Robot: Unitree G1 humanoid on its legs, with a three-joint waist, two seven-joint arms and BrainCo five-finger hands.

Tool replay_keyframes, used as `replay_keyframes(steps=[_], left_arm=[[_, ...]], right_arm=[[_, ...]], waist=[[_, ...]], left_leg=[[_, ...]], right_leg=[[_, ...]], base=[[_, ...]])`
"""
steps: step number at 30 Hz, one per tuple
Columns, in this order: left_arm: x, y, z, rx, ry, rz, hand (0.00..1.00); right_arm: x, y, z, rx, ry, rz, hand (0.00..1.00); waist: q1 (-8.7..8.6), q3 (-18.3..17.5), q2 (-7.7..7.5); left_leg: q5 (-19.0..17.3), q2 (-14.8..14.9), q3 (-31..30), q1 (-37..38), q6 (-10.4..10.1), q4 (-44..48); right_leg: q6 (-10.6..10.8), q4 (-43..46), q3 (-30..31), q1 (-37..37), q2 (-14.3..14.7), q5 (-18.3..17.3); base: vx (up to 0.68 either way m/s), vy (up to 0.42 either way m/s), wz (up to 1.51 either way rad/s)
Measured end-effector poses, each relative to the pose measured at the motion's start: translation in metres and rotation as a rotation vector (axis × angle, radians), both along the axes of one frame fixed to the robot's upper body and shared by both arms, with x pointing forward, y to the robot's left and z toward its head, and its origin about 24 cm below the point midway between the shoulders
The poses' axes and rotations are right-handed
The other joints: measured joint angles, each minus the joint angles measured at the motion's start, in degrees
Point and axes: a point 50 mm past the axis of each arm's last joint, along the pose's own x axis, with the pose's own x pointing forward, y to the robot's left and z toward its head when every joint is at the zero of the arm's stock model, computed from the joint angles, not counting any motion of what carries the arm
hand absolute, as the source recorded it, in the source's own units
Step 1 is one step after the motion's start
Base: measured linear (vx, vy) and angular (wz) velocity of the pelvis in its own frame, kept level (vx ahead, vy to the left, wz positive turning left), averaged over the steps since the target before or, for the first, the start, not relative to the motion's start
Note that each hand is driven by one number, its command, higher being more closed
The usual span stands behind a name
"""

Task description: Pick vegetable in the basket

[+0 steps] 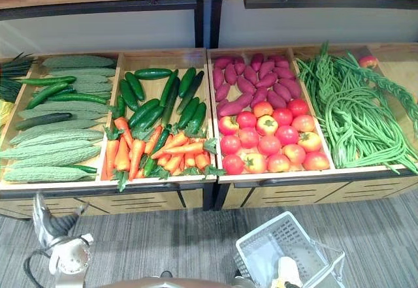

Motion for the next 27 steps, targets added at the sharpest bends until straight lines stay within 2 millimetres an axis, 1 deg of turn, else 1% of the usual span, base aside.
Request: replay_keyframes(steps=[2,3,5,8,12,13,16,17,18,19,20,21,23,25,26,27], left_arm=[[0.009,-0.014,0.025,0.066,-0.109,-0.082,0.00],[0.011,-0.018,0.031,0.076,-0.136,-0.104,0.00],[0.018,-0.031,0.048,0.114,-0.214,-0.174,0.00],[0.021,-0.037,0.057,0.136,-0.252,-0.207,0.00],[0.024,-0.034,0.060,0.161,-0.230,-0.261,0.00],[0.028,-0.031,0.064,0.190,-0.206,-0.310,0.00],[0.042,-0.022,0.073,0.261,-0.186,-0.385,0.00],[0.050,-0.017,0.074,0.284,-0.163,-0.408,0.00],[0.056,-0.012,0.073,0.300,-0.124,-0.425,0.00],[0.059,-0.009,0.072,0.309,-0.102,-0.436,0.00],[0.068,-0.004,0.070,0.329,-0.051,-0.461,0.00],[0.072,-0.001,0.068,0.336,-0.022,-0.472,0.00],[0.079,0.003,0.064,0.340,0.037,-0.485,0.00],[0.082,0.005,0.060,0.363,0.092,-0.515,0.00],[0.085,0.006,0.058,0.398,0.150,-0.556,0.00],[0.086,0.006,0.057,0.411,0.172,-0.575,0.00]], right_arm=[[-0.003,0.001,-0.001,0.001,0.012,0.015,1.00],[-0.003,0.001,-0.001,0.001,0.013,0.017,1.00],[-0.003,0.001,-0.001,0.001,0.017,0.025,1.00],[-0.004,-0.003,0.000,-0.003,0.028,0.037,1.00],[0.001,-0.005,0.000,-0.010,0.031,0.077,1.00],[0.004,-0.006,0.001,-0.014,0.028,0.100,1.00],[0.009,-0.009,0.002,-0.025,0.026,0.137,1.00],[0.010,-0.011,0.003,-0.033,0.032,0.170,1.00],[0.012,-0.013,0.004,-0.038,0.031,0.181,1.00],[0.012,-0.015,0.005,-0.043,0.030,0.183,1.00],[0.013,-0.018,0.006,-0.046,0.026,0.189,1.00],[0.012,-0.020,0.006,-0.045,0.028,0.191,1.00],[0.009,-0.022,0.006,-0.047,0.033,0.194,1.00],[0.009,-0.024,0.007,-0.052,0.037,0.202,1.00],[0.008,-0.024,0.007,-0.055,0.043,0.211,1.00],[0.007,-0.025,0.007,-0.054,0.044,0.213,1.00]], waist=[[-0.09,-0.35,-0.55],[-0.16,-0.39,-0.60],[-0.24,-0.47,-0.53],[-0.73,-0.93,-0.13],[-1.30,-1.09,-0.07],[-1.99,-1.10,-0.05],[-2.18,-1.14,-0.02],[-2.82,-1.13,-0.01],[-3.29,-1.18,0.05],[-3.30,-1.21,0.10],[-3.39,-1.16,0.22],[-3.58,-1.16,0.24],[-3.86,-1.18,0.26],[-4.54,-1.12,0.32],[-4.75,-1.11,0.40],[-4.85,-1.09,0.43]], left_leg=[[0.10,-0.16,-0.58,-0.38,0.16,0.03],[0.12,-0.18,-0.76,-0.46,0.19,0.03],[0.15,-0.09,-0.86,-0.48,0.24,0.06],[0.15,0.02,-0.78,-0.47,0.25,0.06],[0.14,0.24,0.36,-0.37,0.25,0.06],[0.14,0.28,0.67,-0.39,0.25,0.07],[0.13,0.42,2.16,-0.46,0.24,0.07],[0.12,0.39,2.54,-0.49,0.25,0.08],[0.12,0.38,3.33,-0.42,0.25,0.09],[0.10,0.38,3.67,-0.44,0.26,0.11],[0.08,0.36,3.97,-0.56,0.29,0.14],[0.08,0.34,4.24,-0.54,0.29,0.15],[0.02,0.34,5.02,-0.58,0.32,0.20],[0.00,0.30,5.36,-0.61,0.33,0.21],[-0.08,0.28,5.48,-0.53,0.42,0.27],[-0.16,0.29,5.61,-0.50,0.42,0.35]], right_leg=[[0.00,-0.42,-0.08,-0.01,0.00,0.00],[0.00,-0.51,-0.08,-0.01,0.03,0.01],[-0.01,-0.58,0.00,-0.01,0.19,0.01],[-0.01,-0.63,0.22,-0.07,0.35,0.01],[-0.06,-0.80,1.48,-0.61,0.70,0.21],[-0.06,-1.02,1.87,-0.81,0.82,0.42],[-0.62,-1.85,3.48,-1.58,1.26,1.34],[-0.55,-2.51,3.95,-1.58,1.37,1.82],[-0.57,-2.83,4.71,-1.85,1.47,2.17],[-0.60,-2.84,5.23,-2.17,1.51,2.33],[-0.81,-2.94,6.06,-2.73,1.60,2.67],[-0.73,-3.02,6.34,-2.85,1.61,2.77],[-0.81,-3.01,7.15,-3.42,1.68,3.00],[-0.71,-3.09,7.67,-3.63,1.69,3.15],[-0.67,-3.09,7.85,-3.62,1.69,3.17],[-0.63,-3.09,8.03,-3.66,1.69,3.20]], base=[[0.00,-0.004,0.08],[-0.01,-0.016,0.07],[0.00,0.000,0.00],[-0.03,-0.026,-0.03],[-0.03,-0.016,-0.14],[-0.04,-0.020,-0.20],[-0.05,-0.020,-0.26],[-0.06,-0.022,-0.31],[-0.05,-0.018,-0.28],[-0.06,-0.022,-0.35],[-0.05,-0.021,-0.28],[-0.05,-0.023,-0.22],[-0.04,-0.019,-0.19],[-0.05,-0.022,-0.13],[-0.03,-0.017,-0.06],[-0.04,-0.019,-0.10]])
